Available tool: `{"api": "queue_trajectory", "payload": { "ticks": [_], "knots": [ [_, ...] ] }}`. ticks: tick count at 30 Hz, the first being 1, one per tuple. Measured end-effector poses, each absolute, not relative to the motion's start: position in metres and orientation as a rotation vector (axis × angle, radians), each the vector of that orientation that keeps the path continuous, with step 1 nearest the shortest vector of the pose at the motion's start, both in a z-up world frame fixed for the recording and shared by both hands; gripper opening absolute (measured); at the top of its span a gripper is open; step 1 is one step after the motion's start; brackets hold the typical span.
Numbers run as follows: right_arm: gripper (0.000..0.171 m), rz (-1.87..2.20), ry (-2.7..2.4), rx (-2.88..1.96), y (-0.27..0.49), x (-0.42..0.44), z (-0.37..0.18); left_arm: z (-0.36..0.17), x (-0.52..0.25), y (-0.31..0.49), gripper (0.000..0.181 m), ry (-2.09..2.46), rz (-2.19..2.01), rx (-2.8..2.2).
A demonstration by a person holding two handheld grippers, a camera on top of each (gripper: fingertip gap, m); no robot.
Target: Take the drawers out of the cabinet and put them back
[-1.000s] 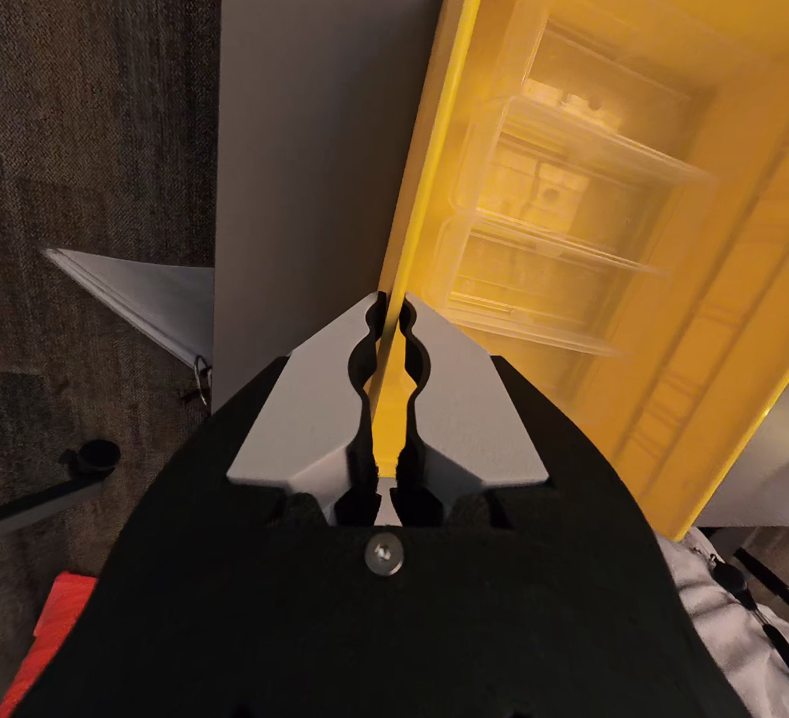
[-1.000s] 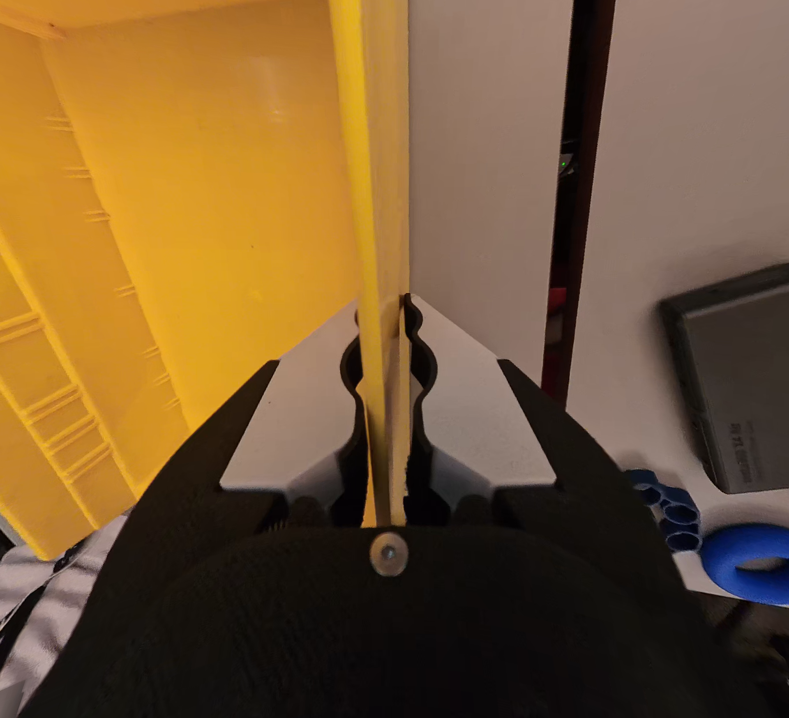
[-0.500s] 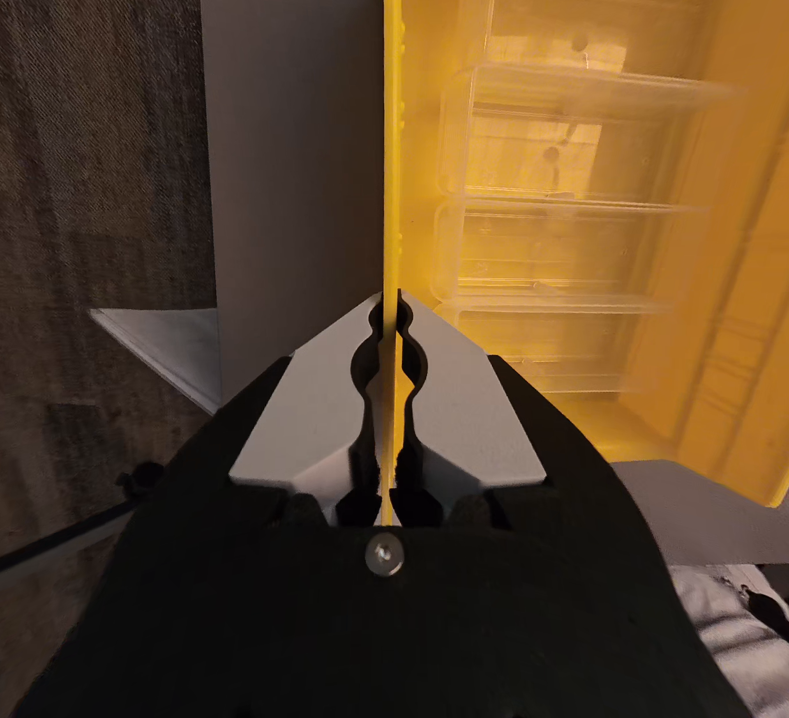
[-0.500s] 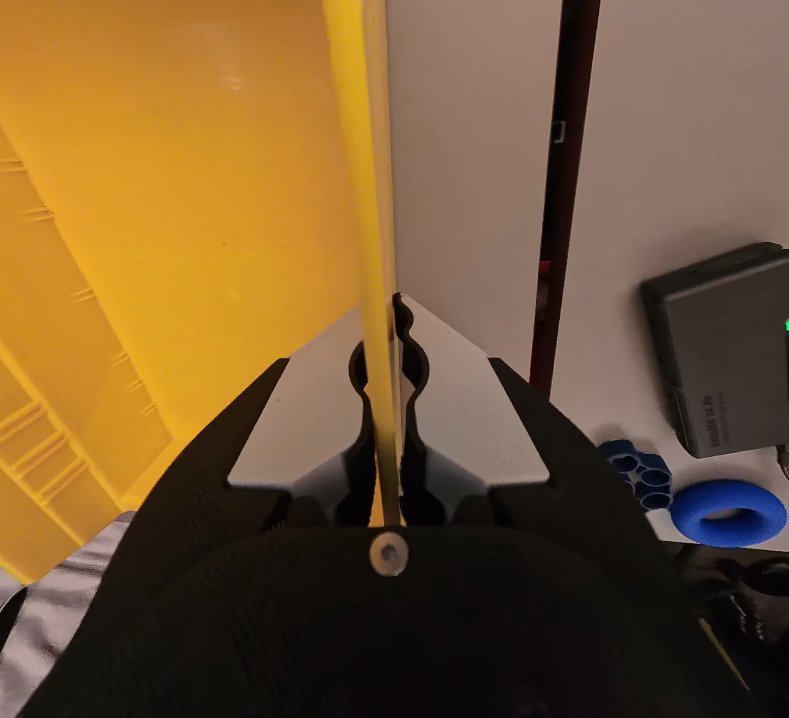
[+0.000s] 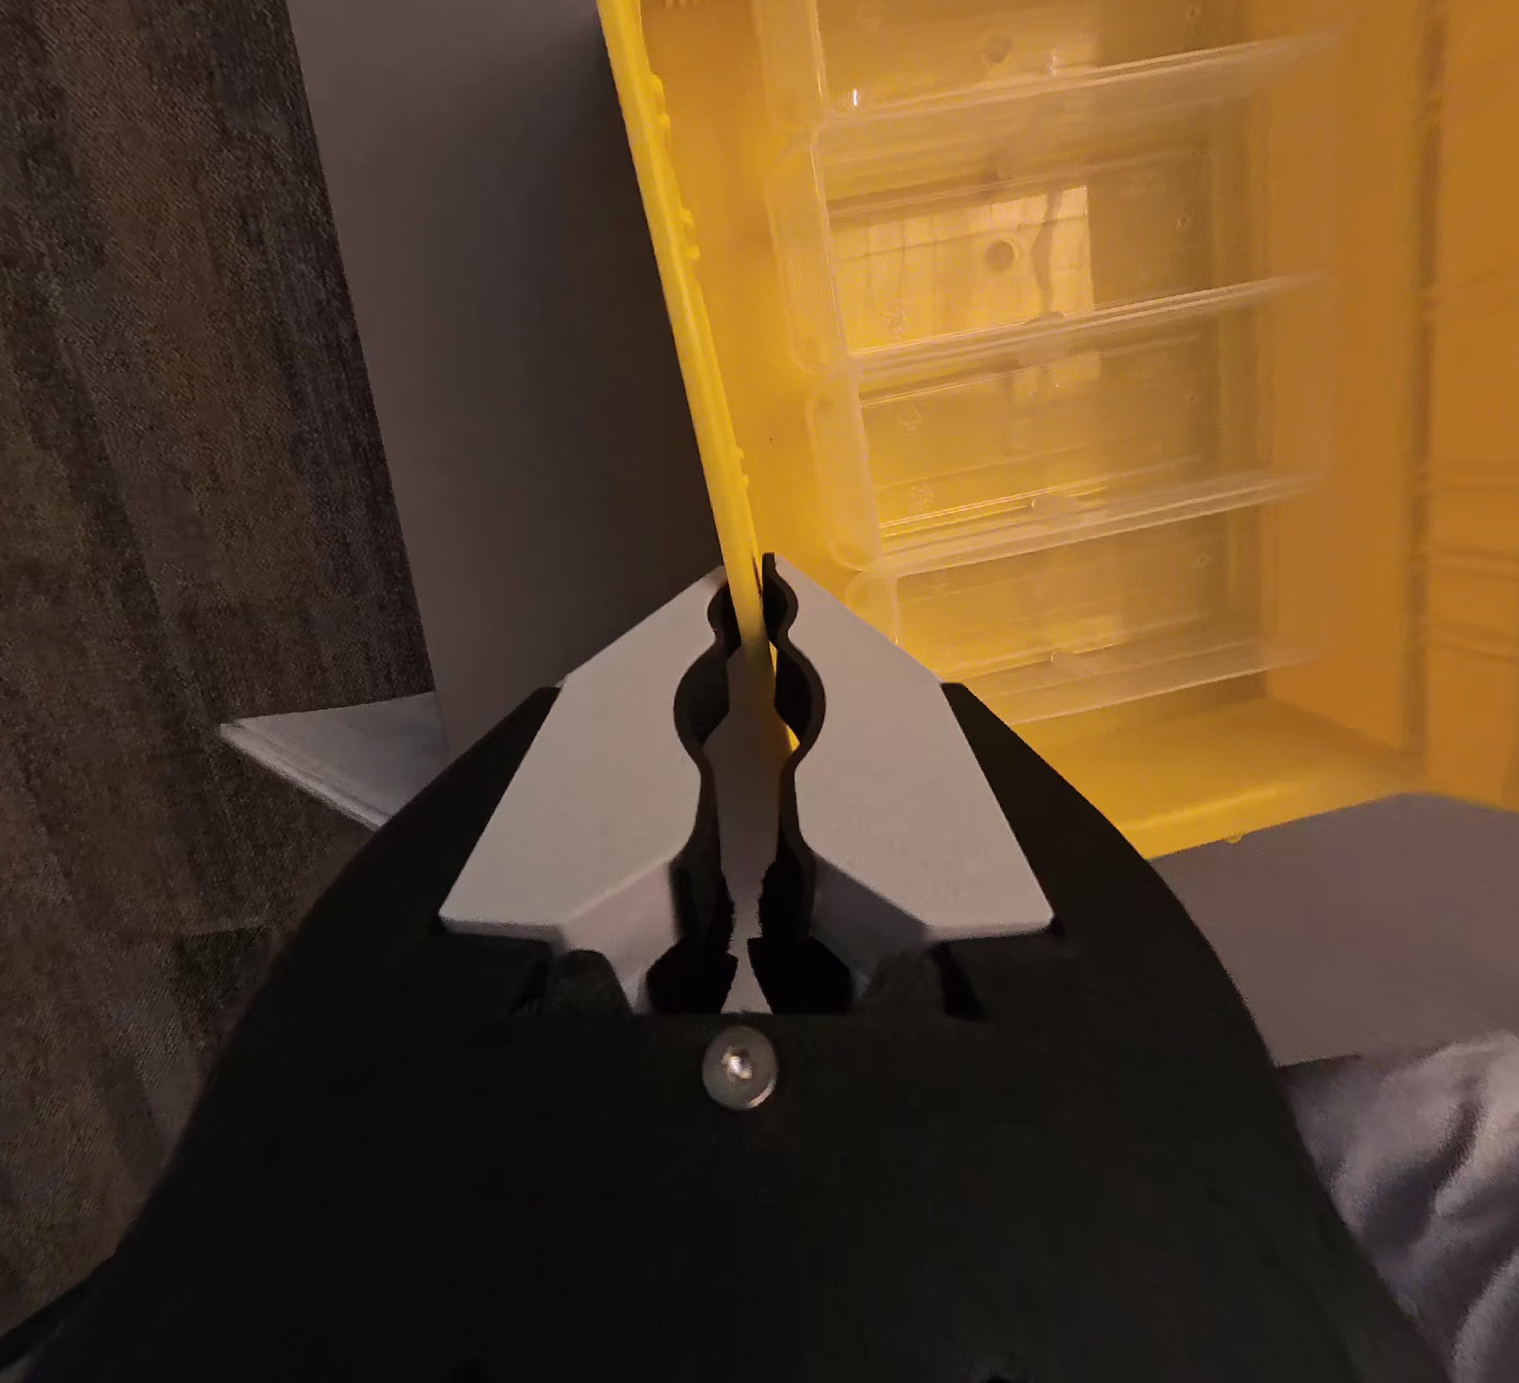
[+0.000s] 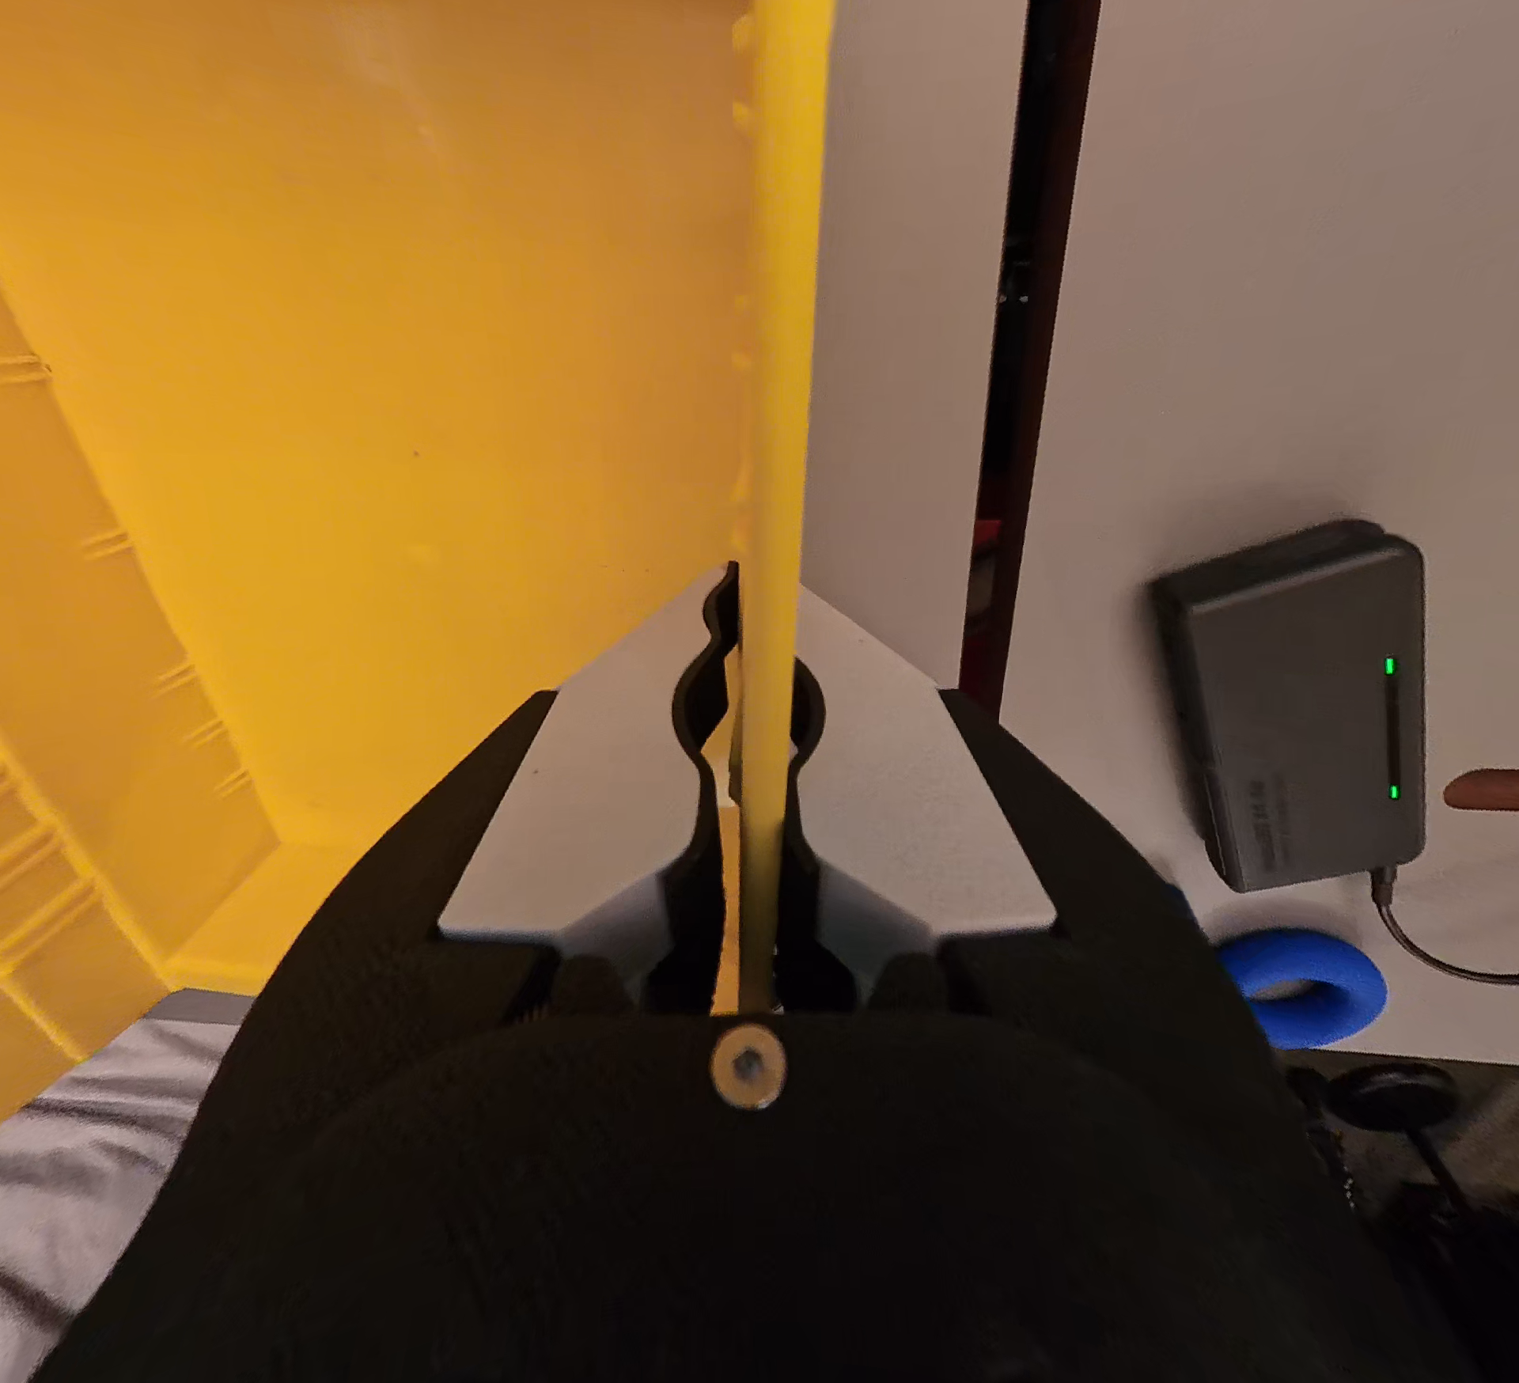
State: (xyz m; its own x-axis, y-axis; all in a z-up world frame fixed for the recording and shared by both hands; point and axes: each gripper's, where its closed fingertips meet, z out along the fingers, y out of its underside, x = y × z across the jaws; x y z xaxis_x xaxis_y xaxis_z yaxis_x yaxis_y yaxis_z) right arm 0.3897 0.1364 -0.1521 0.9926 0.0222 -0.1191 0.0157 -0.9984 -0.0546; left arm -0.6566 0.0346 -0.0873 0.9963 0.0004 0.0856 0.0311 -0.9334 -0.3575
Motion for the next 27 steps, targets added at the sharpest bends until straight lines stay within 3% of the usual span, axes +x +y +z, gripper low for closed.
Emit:
{"api": "queue_trajectory", "payload": {
  "ticks": [11,16,23,25,27],
  "knots": [
    [0.007,0.149,-0.083,-3.031,0.144,0.391,-0.149,-0.088,-0.665,0.043,0.001,-0.044,-0.051,-2.728],
    [0.026,0.049,-0.136,-2.905,0.154,0.39,-0.126,-0.083,-0.669,0.043,0.006,-0.015,0.009,-2.681],
    [0.032,-0.515,-0.27,-2.57,0.148,0.398,-0.023,-0.026,-0.672,0.033,0.04,0.096,0.118,-2.488],
    [0.028,-0.537,-0.314,-2.248,0.156,0.363,0.035,0.013,-0.638,0.04,0.045,0.139,-0.043,-2.305],
    [0.026,-0.31,-0.375,-1.952,0.153,0.287,0.082,0.056,-0.58,0.046,0.049,0.225,-0.255,-2.077]
  ]
}}
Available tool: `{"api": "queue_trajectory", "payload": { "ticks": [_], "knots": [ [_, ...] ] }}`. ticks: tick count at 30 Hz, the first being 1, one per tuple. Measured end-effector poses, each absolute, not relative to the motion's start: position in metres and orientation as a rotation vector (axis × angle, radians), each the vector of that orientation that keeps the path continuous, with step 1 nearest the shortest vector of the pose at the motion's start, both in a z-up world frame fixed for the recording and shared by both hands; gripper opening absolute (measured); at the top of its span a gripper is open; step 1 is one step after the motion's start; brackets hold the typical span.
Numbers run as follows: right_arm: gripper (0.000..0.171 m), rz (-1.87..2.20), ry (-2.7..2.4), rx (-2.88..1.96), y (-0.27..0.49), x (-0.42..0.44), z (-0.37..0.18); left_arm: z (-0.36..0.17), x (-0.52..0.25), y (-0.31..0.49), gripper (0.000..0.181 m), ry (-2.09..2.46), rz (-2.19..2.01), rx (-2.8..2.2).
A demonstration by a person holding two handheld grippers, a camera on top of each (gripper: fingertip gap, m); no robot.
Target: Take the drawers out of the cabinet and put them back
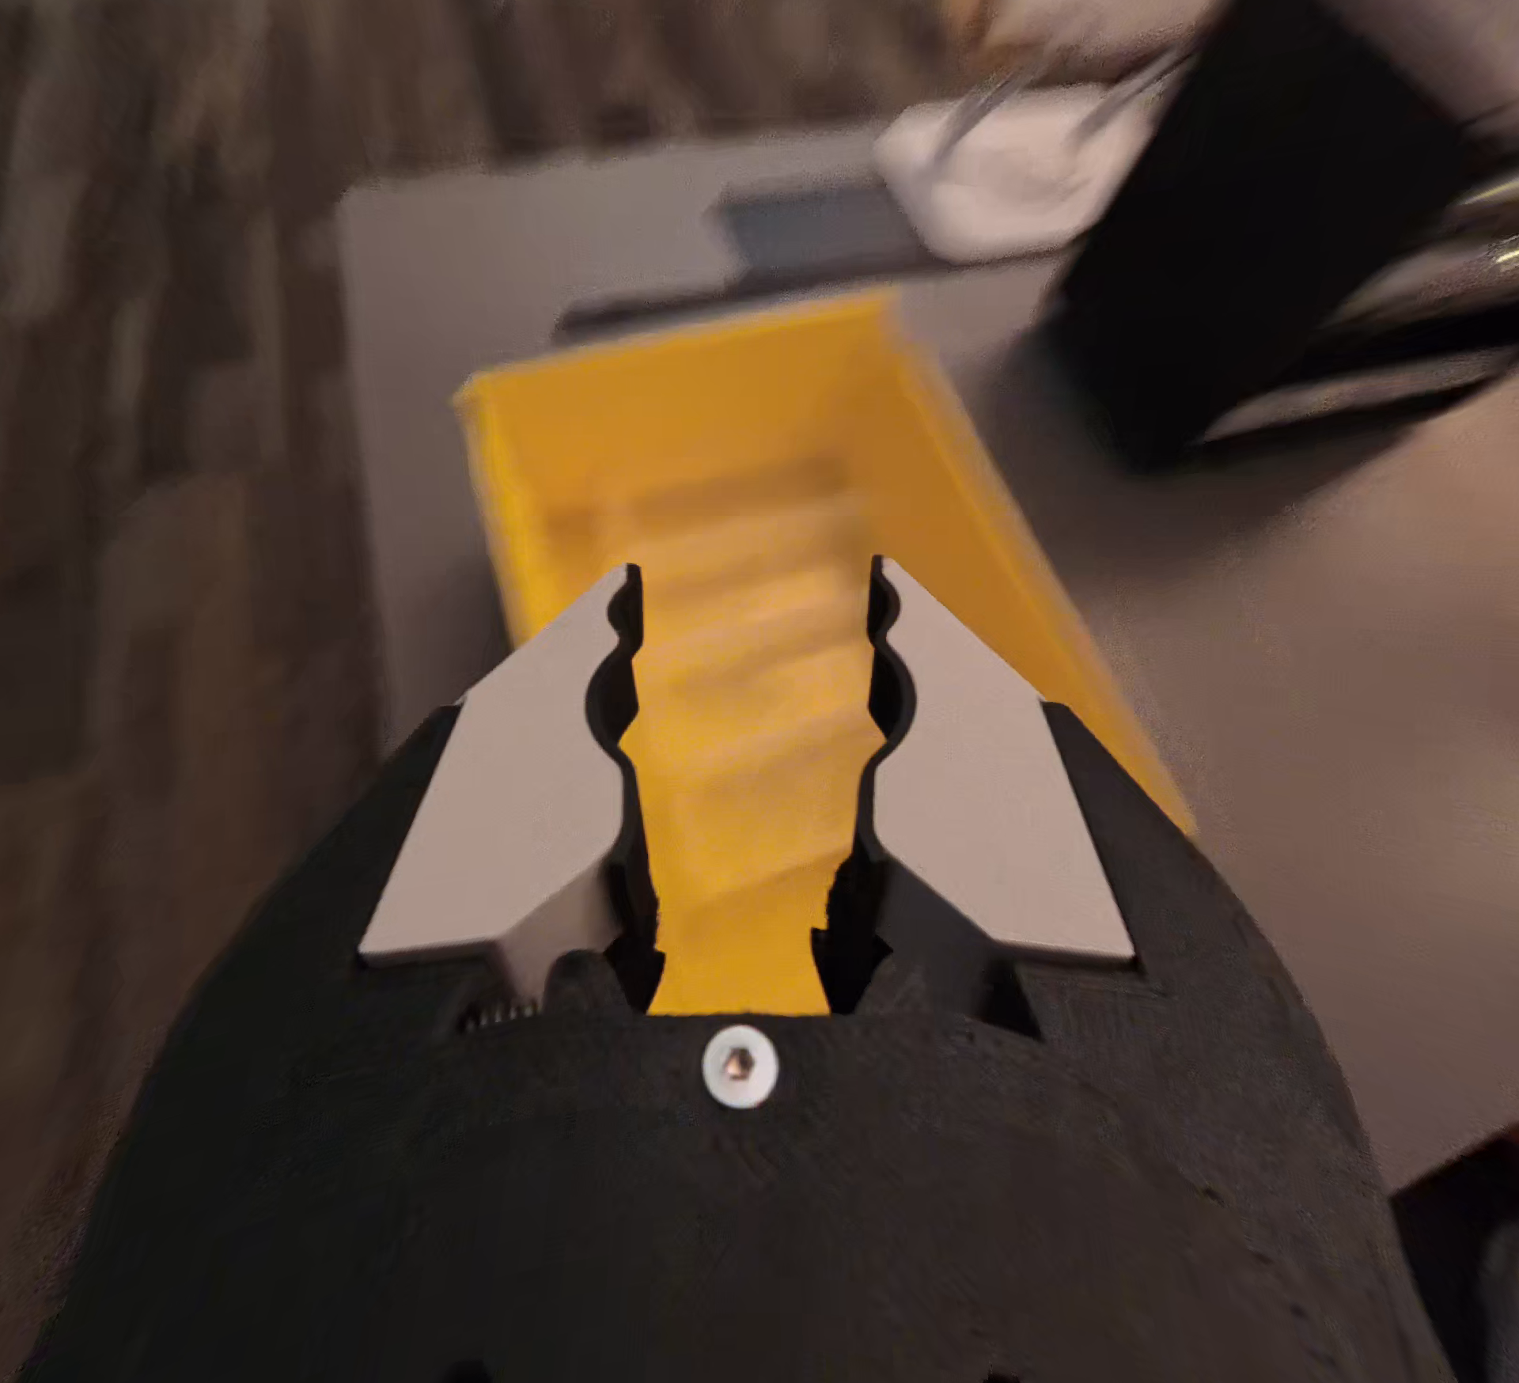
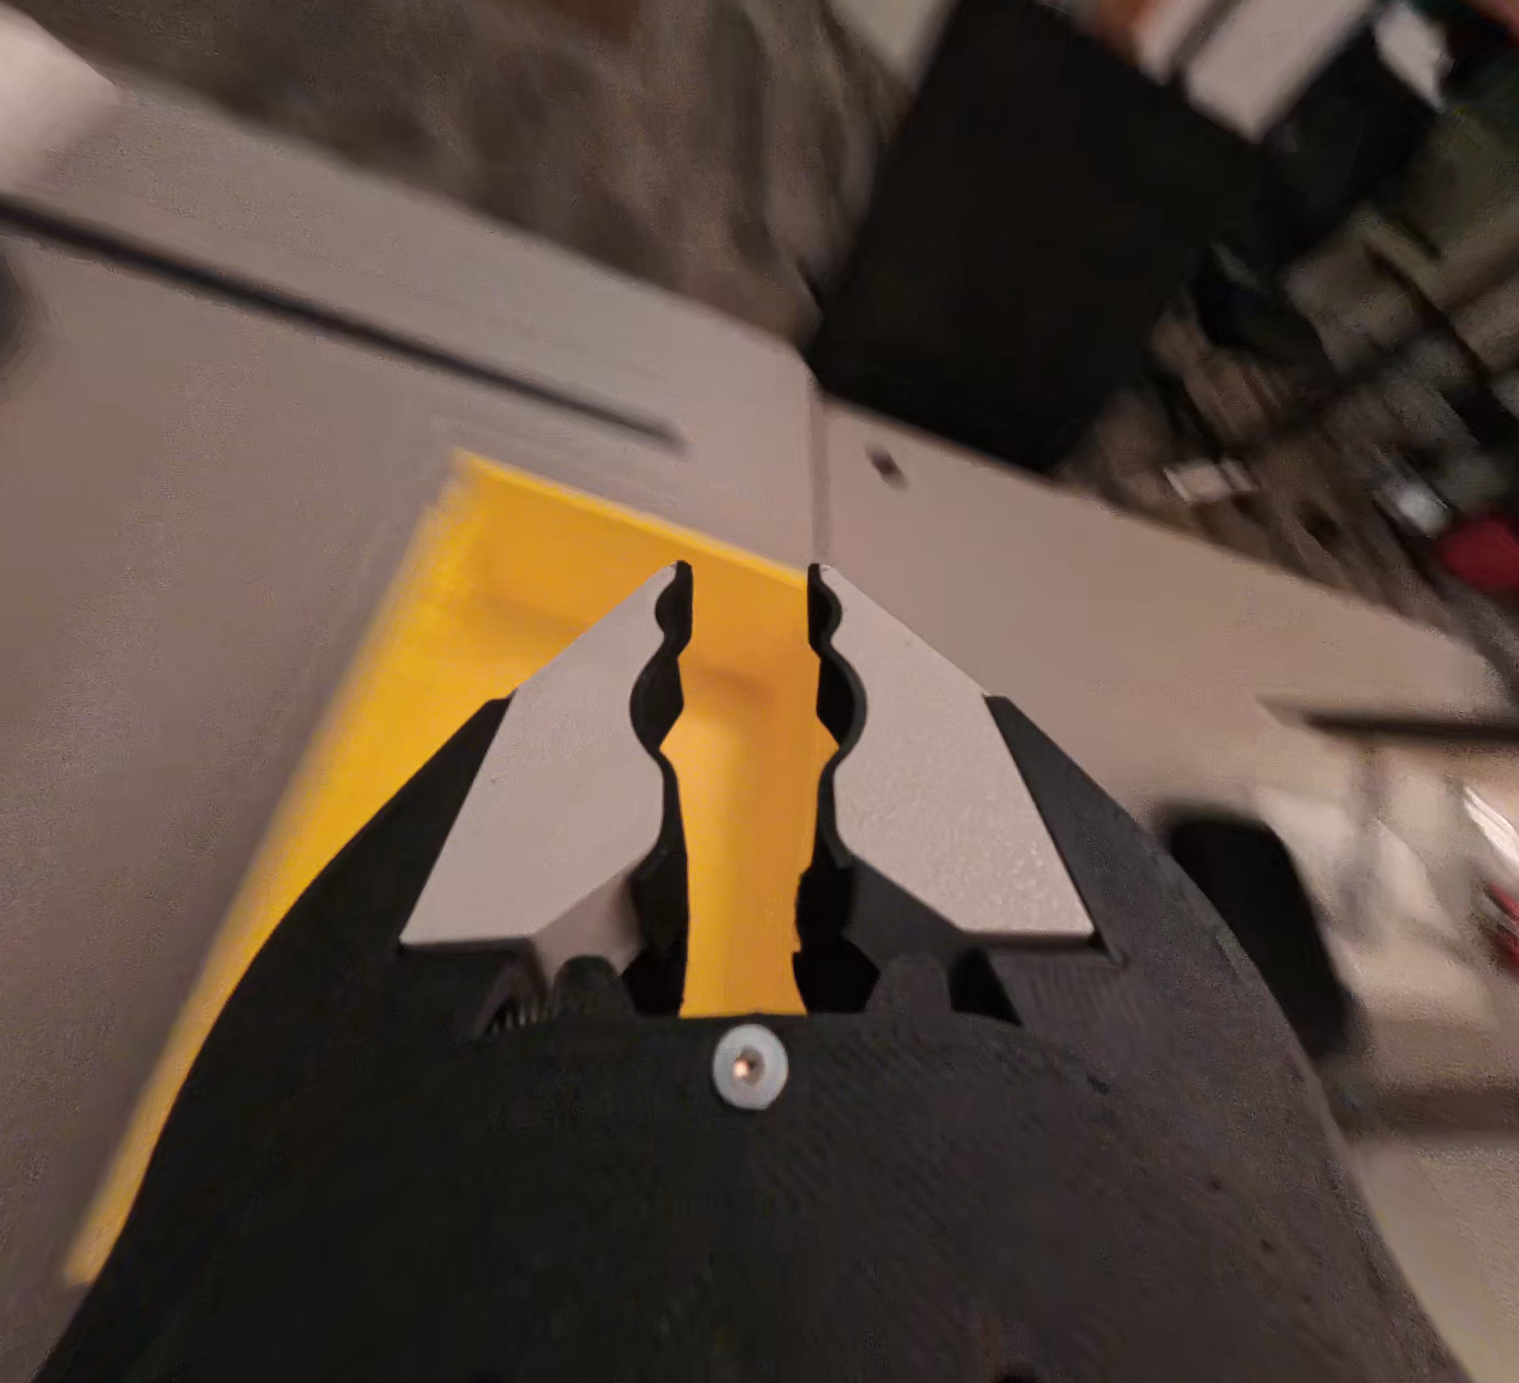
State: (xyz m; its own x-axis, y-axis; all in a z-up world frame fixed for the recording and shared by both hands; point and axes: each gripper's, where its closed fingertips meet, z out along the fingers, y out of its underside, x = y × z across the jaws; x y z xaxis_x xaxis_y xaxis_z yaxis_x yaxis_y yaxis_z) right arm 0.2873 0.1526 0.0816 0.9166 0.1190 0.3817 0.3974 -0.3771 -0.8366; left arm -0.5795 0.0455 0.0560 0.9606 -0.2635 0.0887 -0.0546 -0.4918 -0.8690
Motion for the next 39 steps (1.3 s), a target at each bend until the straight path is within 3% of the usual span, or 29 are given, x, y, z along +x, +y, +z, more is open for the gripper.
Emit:
{"api": "queue_trajectory", "payload": {
  "ticks": [4,8,10,13,22,24,35,39],
  "knots": [
    [0.053,0.169,-0.656,-1.624,0.121,0.109,0.105,0.084,-0.456,0.048,0.053,0.401,-0.334,-1.893],
    [0.047,0.359,-0.739,-1.505,0.127,-0.006,0.064,0.07,-0.367,0.074,0.041,0.449,-0.254,-1.717],
    [0.044,0.383,-0.696,-1.48,0.146,-0.029,0.038,0.055,-0.34,0.09,0.047,0.427,-0.318,-1.671],
    [0.038,0.361,-0.626,-1.481,0.172,-0.035,0.003,0.033,-0.314,0.112,0.068,0.381,-0.51,-1.644],
    [0.029,0.516,-0.553,-1.458,0.185,-0.036,-0.016,-0.021,-0.288,0.154,0.08,0.491,-0.406,-1.608],
    [0.021,0.545,-0.561,-1.439,0.183,-0.038,-0.016,-0.024,-0.29,0.159,0.071,0.499,-0.377,-1.586],
    [0.02,0.538,-0.63,-1.496,0.184,-0.049,-0.03,-0.037,-0.29,0.176,0.03,0.531,-0.373,-1.605],
    [0.02,0.553,-0.628,-1.5,0.185,-0.049,-0.03,-0.037,-0.29,0.176,0.027,0.517,-0.396,-1.603]
  ]
}}
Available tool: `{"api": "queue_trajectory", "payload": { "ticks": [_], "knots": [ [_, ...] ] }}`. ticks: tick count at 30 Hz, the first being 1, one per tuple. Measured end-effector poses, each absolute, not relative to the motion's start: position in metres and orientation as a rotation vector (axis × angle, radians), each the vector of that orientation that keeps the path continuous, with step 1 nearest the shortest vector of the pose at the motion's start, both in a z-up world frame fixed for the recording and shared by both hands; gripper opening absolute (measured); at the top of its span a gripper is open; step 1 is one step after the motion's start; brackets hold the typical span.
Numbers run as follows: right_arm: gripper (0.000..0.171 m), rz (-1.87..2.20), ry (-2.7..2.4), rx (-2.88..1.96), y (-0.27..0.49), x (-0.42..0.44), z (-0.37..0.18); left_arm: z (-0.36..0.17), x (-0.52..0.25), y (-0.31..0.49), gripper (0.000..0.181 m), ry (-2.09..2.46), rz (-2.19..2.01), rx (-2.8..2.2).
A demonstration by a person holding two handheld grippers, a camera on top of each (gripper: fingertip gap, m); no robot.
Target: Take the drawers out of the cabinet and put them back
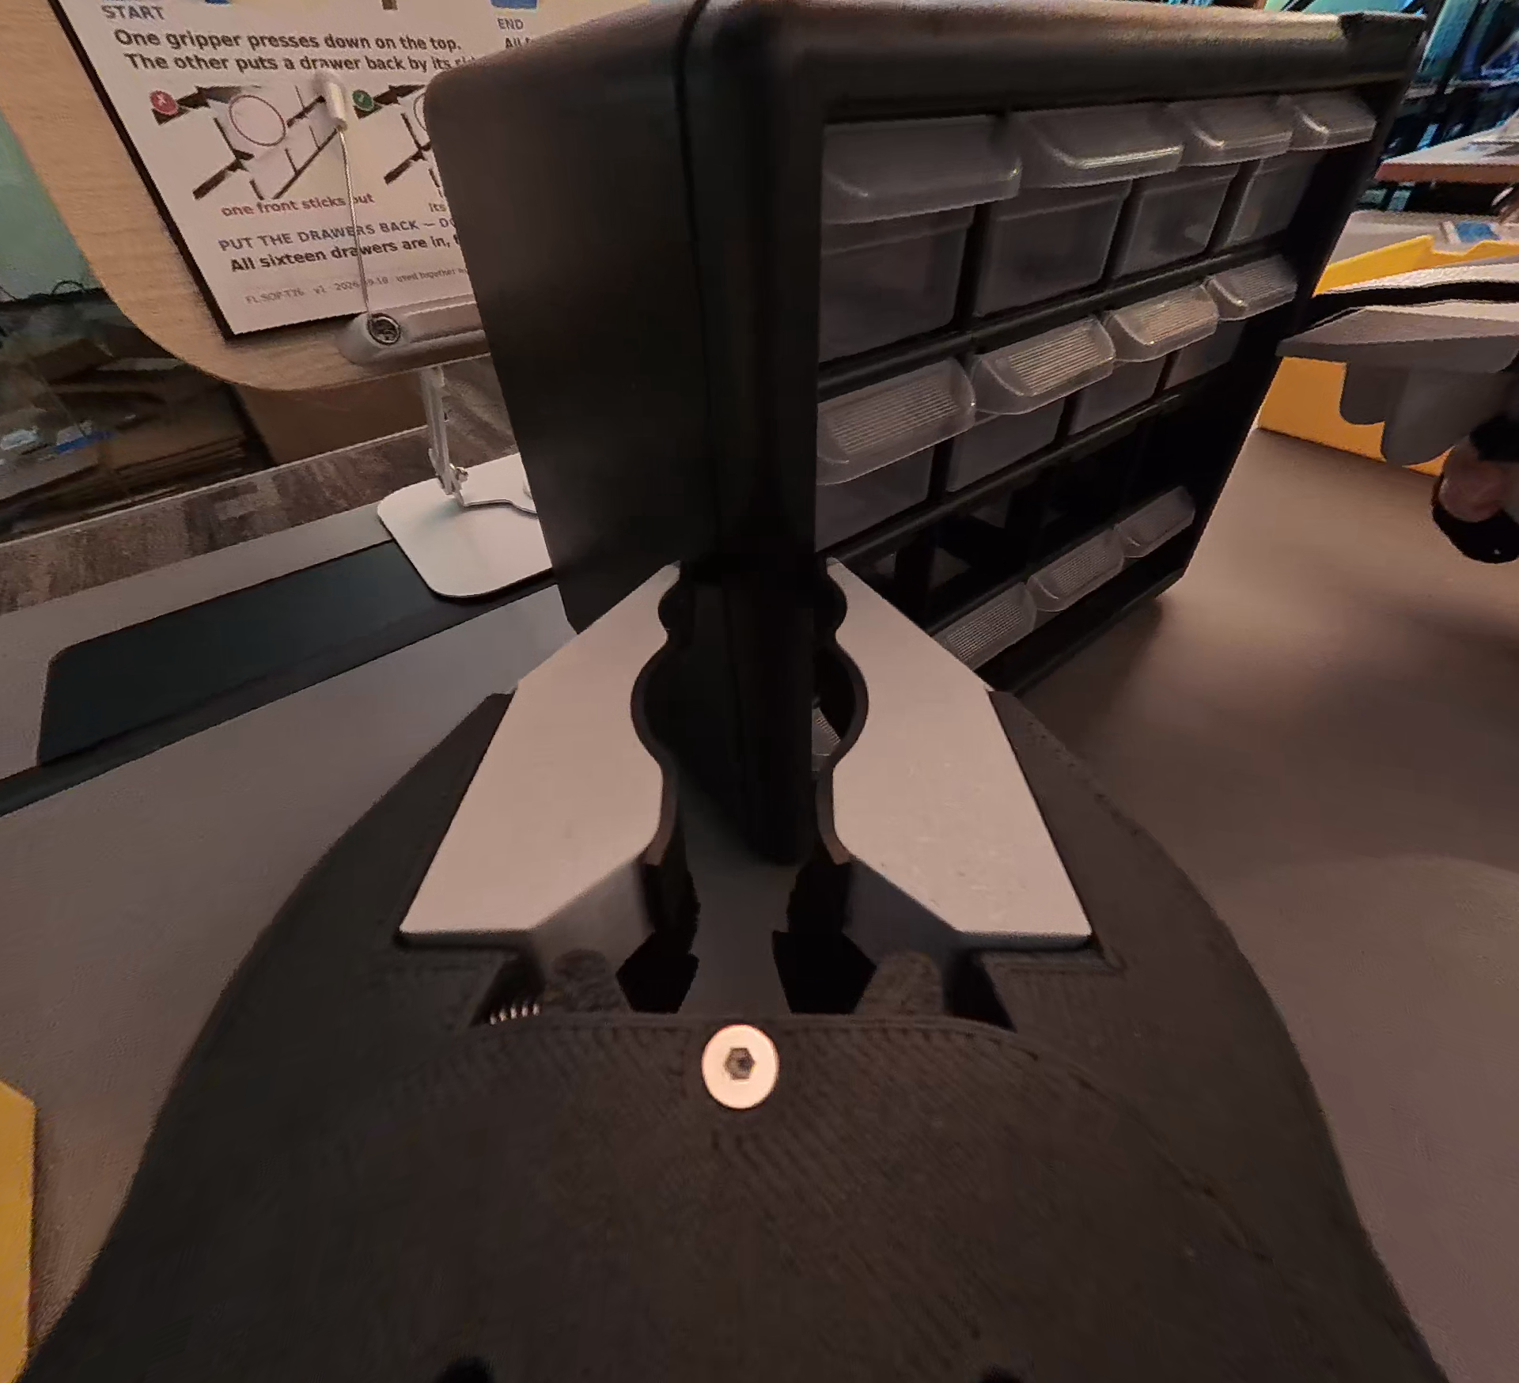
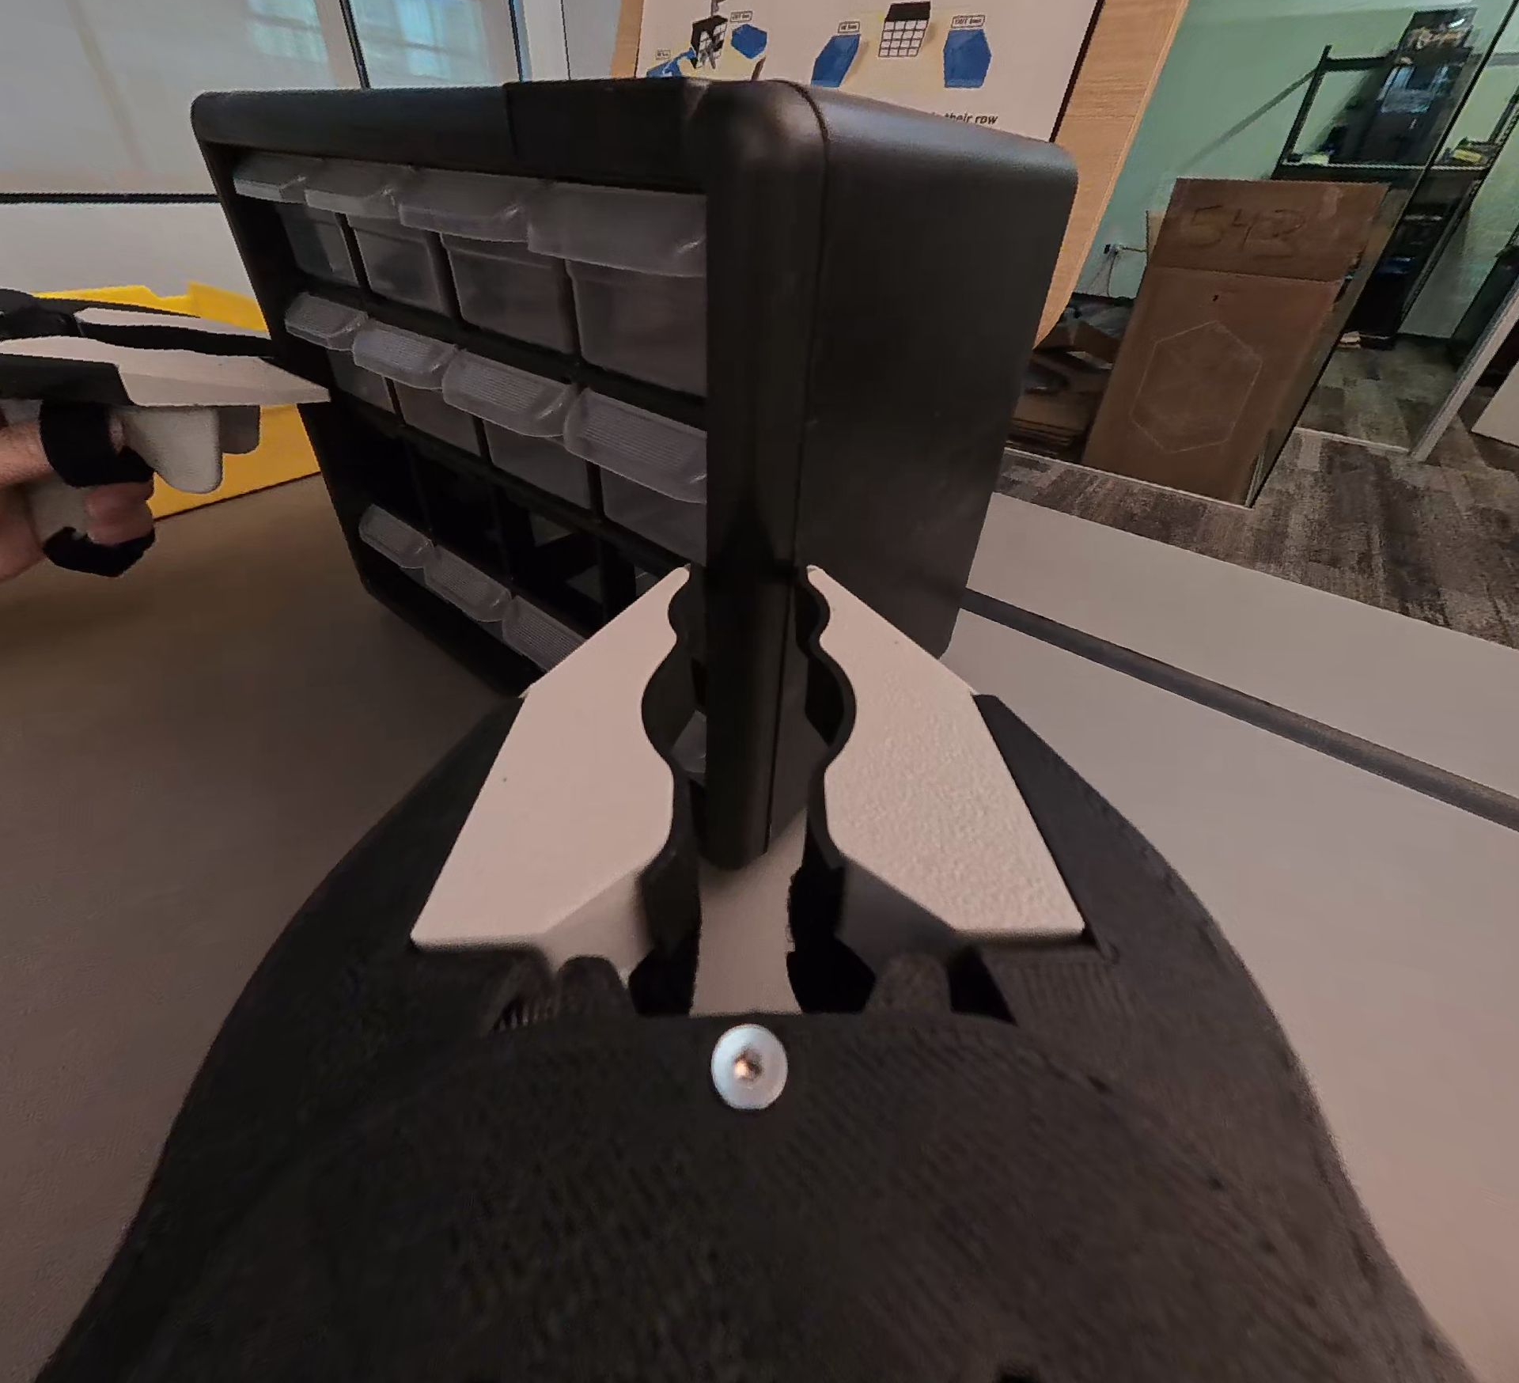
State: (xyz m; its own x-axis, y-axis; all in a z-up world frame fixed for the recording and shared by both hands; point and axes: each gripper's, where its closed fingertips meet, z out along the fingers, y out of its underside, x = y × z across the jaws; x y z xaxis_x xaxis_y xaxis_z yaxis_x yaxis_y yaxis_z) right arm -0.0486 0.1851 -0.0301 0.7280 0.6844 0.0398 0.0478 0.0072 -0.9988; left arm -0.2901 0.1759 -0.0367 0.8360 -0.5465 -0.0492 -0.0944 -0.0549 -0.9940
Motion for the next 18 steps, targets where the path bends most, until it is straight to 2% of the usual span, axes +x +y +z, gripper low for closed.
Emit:
{"api": "queue_trajectory", "payload": {
  "ticks": [15,18],
  "knots": [
    [0.02,0.56,-0.608,-1.503,0.187,-0.047,-0.03,-0.035,-0.289,0.173,0.027,0.483,-0.417,-1.597],
    [0.031,0.492,-0.599,-1.444,0.181,-0.042,-0.019,-0.016,-0.302,0.156,0.036,0.342,-0.411,-1.582]
  ]
}}
